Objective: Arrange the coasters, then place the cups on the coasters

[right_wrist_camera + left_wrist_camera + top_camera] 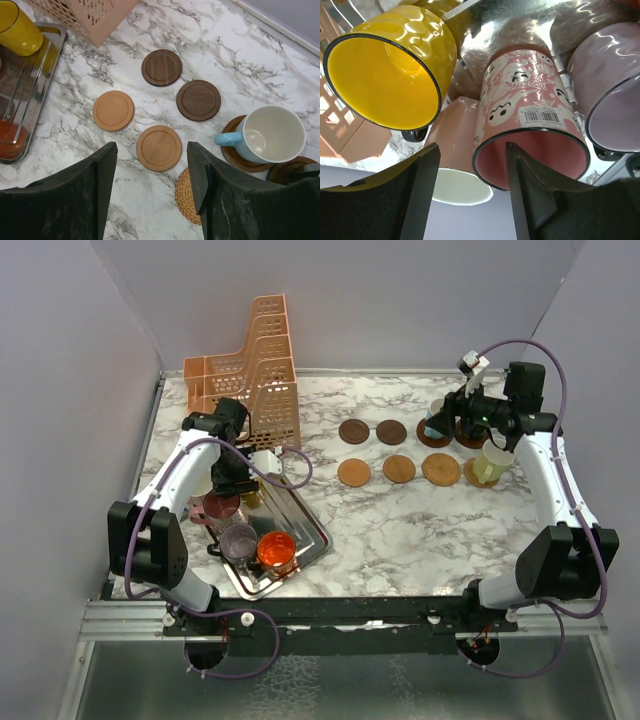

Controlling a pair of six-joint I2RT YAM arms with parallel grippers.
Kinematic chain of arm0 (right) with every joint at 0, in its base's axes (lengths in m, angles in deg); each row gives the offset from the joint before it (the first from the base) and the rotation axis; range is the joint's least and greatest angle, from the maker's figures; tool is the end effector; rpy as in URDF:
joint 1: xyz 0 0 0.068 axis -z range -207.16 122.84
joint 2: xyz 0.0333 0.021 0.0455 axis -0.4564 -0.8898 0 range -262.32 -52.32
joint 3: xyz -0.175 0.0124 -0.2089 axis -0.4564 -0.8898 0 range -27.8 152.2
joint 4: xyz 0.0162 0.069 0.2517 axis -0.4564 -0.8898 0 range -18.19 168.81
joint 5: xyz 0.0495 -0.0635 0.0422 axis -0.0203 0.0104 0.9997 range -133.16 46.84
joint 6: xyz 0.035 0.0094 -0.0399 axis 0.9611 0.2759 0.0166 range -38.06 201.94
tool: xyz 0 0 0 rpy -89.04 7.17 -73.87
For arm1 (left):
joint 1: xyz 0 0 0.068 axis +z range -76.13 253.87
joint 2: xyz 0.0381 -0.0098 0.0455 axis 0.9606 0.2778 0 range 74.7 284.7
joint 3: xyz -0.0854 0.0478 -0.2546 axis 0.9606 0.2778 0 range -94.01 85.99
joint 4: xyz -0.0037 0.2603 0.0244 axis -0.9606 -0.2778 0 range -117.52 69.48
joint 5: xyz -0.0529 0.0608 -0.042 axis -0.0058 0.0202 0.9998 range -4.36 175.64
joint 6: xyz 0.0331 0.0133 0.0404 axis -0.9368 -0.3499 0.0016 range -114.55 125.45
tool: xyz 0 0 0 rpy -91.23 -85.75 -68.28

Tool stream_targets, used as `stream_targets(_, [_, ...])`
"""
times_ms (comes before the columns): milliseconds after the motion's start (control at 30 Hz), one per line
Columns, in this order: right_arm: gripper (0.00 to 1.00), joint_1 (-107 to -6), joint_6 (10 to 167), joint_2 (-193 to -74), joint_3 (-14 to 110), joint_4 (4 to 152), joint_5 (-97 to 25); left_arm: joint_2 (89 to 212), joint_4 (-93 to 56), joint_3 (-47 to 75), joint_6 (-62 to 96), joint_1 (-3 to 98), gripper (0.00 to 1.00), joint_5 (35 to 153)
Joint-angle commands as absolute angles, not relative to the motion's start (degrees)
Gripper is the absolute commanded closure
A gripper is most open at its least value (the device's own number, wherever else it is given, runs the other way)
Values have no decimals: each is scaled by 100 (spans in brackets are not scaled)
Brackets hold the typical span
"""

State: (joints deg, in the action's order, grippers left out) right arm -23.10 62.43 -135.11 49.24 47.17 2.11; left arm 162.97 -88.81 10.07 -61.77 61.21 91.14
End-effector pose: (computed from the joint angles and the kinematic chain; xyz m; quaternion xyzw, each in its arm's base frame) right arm 0.3164 0.0028 0.3504 -0.2802 0.7970 0.2542 0.4708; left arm 0.2744 -0.0652 0.2756 0.6421 0.7608 -0.0052 0.0942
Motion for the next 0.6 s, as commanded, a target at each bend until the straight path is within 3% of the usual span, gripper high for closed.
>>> stream_targets(0, [41,-2347,6324,-13378,4855,4824,340,16387,-8671,1137,-6512,6173,44,9208])
stream_targets(400, [41,-2347,6289,-13413,4811,4820,248,16402,-8653,1427,-6509,6166,73,9177])
stream_targets(567, [41,-2355,6282,-13418,4794,4814,232,16345,-8652,1386,-6492,6171,80,9220])
